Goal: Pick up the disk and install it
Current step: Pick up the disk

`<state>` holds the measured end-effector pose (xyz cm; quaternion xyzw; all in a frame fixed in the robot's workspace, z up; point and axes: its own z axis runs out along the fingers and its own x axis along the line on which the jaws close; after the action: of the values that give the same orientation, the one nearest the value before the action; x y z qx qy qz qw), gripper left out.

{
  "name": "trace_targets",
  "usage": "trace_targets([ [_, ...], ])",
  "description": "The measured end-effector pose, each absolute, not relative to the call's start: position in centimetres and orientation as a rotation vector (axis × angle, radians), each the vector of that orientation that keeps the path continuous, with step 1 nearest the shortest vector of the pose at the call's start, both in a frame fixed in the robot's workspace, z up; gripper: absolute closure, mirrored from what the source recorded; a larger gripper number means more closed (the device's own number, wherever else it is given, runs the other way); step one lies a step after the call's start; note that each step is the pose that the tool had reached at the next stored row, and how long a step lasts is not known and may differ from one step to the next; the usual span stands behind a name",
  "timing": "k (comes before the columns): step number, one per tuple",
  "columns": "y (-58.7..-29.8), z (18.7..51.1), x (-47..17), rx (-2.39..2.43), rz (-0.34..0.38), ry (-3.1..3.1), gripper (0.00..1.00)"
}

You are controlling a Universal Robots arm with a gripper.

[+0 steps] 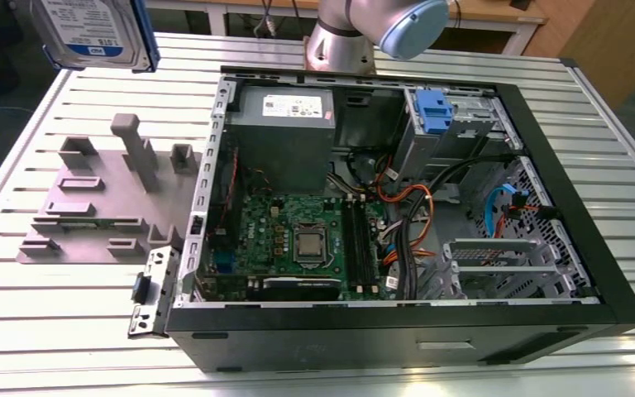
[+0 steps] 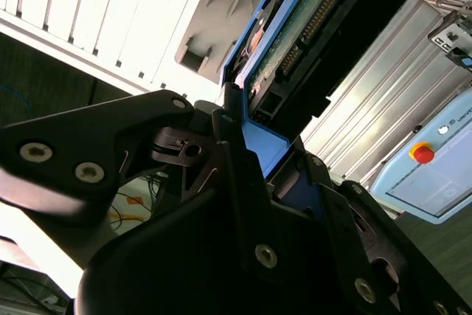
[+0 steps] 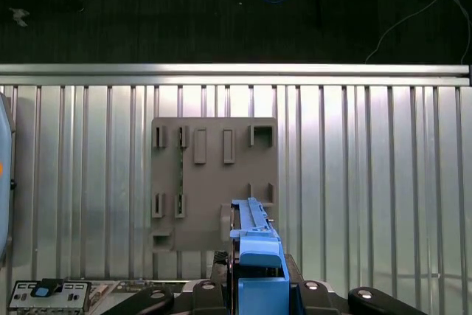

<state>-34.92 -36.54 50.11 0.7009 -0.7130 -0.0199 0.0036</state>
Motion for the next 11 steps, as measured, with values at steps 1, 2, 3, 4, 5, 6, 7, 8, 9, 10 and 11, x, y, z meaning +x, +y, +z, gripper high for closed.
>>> trace_targets([
  [1, -36.54, 50.12, -34.89, 2.197, -0.062, -2.235, 0.64],
  [2, -36.54, 50.12, -34.87, 2.197, -0.062, -2.235, 0.64],
  [3, -36.54, 50.12, -34.85, 2.197, -0.062, -2.235, 0.64],
  [4, -36.54, 50.12, -34.83, 2.197, -0.062, -2.235, 0.64],
  [5, -36.54, 50.11, -34.8, 2.197, -0.062, -2.235, 0.64],
  [6, -36.54, 50.11, -34.76, 2.197, -0.062, -2.235, 0.64],
  [7, -36.54, 50.12, -34.72, 2.197, -0.062, -2.235, 0.64],
  [8, -36.54, 50.12, -34.68, 2.197, -0.062, -2.235, 0.64],
  [9, -36.54, 50.12, -34.64, 2.197, -0.062, -2.235, 0.64],
  [10, -36.54, 50.11, -34.6, 2.197, -0.062, -2.235, 0.64],
  [11, -36.56, 50.12, -34.57, 2.197, -0.062, -2.235, 0.64],
])
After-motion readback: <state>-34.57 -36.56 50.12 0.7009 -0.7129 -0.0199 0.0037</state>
